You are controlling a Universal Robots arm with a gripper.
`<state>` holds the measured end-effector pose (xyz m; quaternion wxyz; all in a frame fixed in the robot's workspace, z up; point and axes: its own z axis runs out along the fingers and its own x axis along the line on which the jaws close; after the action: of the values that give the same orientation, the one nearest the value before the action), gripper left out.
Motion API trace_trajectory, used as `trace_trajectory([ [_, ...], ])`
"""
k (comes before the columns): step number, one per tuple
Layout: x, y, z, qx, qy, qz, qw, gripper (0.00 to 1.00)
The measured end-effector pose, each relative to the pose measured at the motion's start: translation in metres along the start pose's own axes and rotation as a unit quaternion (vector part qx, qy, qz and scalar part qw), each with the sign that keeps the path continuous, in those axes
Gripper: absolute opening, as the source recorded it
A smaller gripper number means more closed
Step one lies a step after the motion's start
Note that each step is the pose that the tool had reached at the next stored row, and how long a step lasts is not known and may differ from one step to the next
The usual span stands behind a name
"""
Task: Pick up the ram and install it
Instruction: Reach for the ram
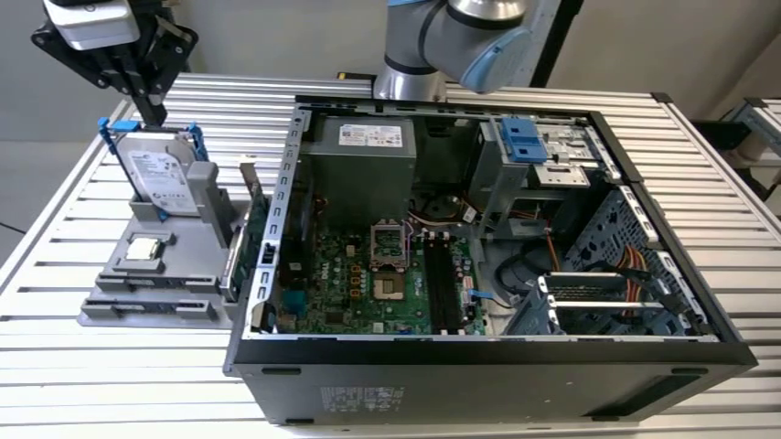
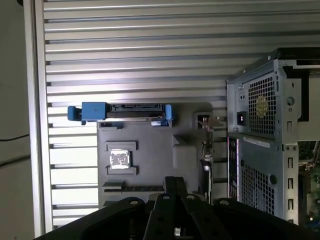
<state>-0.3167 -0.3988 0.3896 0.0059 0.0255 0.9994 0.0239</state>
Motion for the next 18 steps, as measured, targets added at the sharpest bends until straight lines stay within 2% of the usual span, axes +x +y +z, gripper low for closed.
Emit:
trace_trajectory([
  [18, 0.0184, -0.0008, 0.0005, -0.0002, 0.0007, -0.016, 0.9999, 0.00],
])
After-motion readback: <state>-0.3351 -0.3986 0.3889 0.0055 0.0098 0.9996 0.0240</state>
